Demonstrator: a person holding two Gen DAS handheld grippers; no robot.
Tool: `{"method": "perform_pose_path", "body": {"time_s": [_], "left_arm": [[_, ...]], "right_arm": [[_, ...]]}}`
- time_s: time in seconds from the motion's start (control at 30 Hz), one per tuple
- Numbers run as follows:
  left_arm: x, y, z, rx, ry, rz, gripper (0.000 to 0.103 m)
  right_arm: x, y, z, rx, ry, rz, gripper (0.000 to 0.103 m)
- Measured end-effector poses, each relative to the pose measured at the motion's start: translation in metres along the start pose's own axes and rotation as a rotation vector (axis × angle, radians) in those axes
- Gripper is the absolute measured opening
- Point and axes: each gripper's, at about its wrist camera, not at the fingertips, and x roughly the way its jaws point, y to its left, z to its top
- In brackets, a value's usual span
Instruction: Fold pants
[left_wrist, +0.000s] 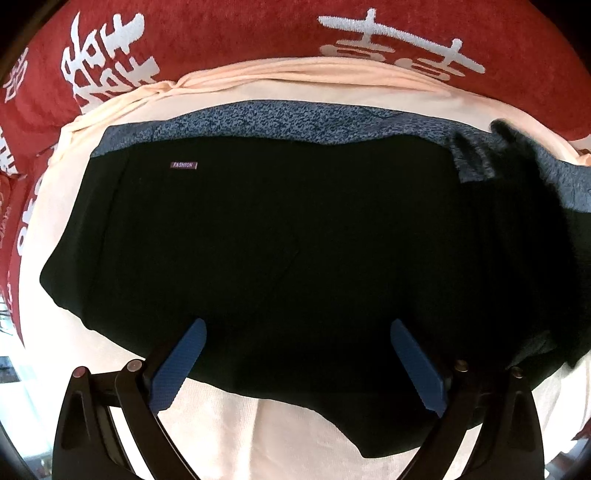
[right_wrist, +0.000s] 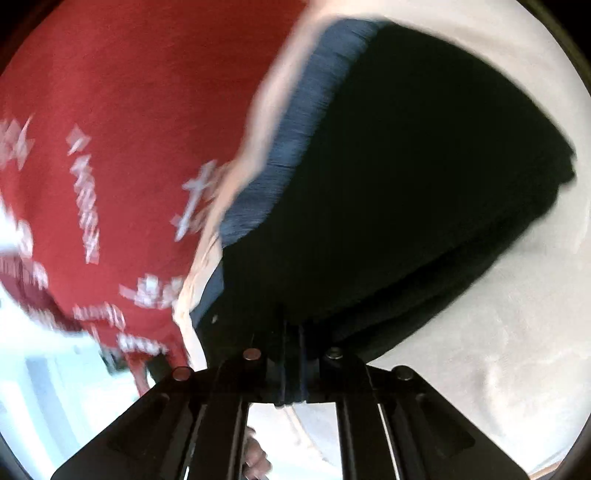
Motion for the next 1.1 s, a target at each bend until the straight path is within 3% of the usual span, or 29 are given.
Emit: {"method": "perform_pose_path", "body": {"time_s": [0.17, 0.23, 0.3, 0.37, 0.43, 0.53, 0.63, 0.8, 0.9, 0.97, 1.0, 1.03, 1.1], "left_arm": [[-0.009, 0.006, 0.003, -0.005, 0.002, 0.037, 0.101], [-0.021, 0.008, 0.01, -0.007, -0.018, 0.032, 0.101], [-0.035, 0.011, 0.012, -0.01, -0.038, 0.022, 0.101], [-0.046, 0.01, 0.016, -0.009, -0.055, 0.011, 0.101], [-0.061, 0.002, 0.022, 0.002, -0.076, -0.005, 0.101], [-0.077, -0.019, 0.03, 0.03, -0.102, -0.052, 0.101], [-0.087, -0.05, 0.038, 0.054, -0.12, -0.111, 0.101], [-0.086, -0.104, 0.048, 0.08, -0.126, -0.175, 0.101], [-0.069, -0.125, 0.049, 0.099, -0.101, -0.178, 0.101], [-0.037, -0.129, 0.045, 0.112, -0.012, -0.101, 0.101], [-0.027, -0.127, 0.044, 0.109, 0.023, -0.096, 0.103], [-0.021, -0.119, 0.043, 0.067, 0.041, -0.141, 0.103], [-0.021, -0.106, 0.042, 0.015, 0.06, -0.177, 0.103]], "right_arm": [[0.029, -0.016, -0.015, -0.033, 0.067, -0.112, 0.005], [0.031, -0.018, -0.012, -0.036, 0.071, -0.096, 0.005], [0.026, -0.006, -0.01, -0.095, 0.11, -0.128, 0.012], [0.011, 0.017, -0.008, -0.235, 0.153, -0.168, 0.021], [-0.011, 0.03, -0.004, -0.345, 0.116, -0.174, 0.026], [-0.055, 0.038, 0.024, -0.444, -0.03, -0.27, 0.029], [-0.073, 0.023, 0.069, -0.382, -0.099, -0.391, 0.028], [-0.076, 0.01, 0.115, -0.367, -0.128, -0.397, 0.022], [-0.056, 0.018, 0.121, -0.452, -0.096, -0.396, 0.021], [-0.038, 0.015, 0.122, -0.468, -0.051, -0.41, 0.021], [-0.027, 0.012, 0.122, -0.462, -0.016, -0.418, 0.021], [-0.017, 0.006, 0.119, -0.449, 0.028, -0.42, 0.021], [-0.013, 0.006, 0.114, -0.465, 0.017, -0.428, 0.021]]}}
